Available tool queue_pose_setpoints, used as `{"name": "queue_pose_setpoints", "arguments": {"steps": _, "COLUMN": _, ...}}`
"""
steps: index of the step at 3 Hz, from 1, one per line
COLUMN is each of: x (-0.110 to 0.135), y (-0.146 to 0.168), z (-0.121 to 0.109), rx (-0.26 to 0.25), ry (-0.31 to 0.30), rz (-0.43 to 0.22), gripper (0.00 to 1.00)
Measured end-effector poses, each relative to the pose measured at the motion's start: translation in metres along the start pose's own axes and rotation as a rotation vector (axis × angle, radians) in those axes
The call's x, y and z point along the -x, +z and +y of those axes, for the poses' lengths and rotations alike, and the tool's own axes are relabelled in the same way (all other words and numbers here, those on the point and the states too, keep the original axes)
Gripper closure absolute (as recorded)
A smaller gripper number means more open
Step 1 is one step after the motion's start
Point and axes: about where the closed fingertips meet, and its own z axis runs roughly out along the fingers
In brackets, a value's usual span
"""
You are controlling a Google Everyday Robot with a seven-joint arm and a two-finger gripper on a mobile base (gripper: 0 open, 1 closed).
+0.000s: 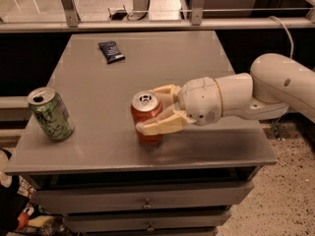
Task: Move coke can near rxbar blueberry
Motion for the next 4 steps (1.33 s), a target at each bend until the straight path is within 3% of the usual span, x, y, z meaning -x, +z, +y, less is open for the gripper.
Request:
{"name": "queue_pose_setpoints", "arguments": {"steps": 1, "x": 0.016, "y": -0.027, "z": -0.024, "rx": -0.077, "ry": 0.054, "rz": -0.02, "gripper": 1.0}}
{"name": "queue_pose_setpoints", "arguments": {"steps": 3, "x": 0.048, "y": -0.111, "z": -0.103, "rx": -0.318, "ry": 0.167, "rz": -0.068, "gripper": 1.0}}
{"name": "queue_pose_setpoints", "arguments": {"steps": 4, "x": 0.057, "y": -0.142, "z": -0.164, "rx": -0.452, "ry": 0.139, "rz": -0.071, "gripper": 1.0}}
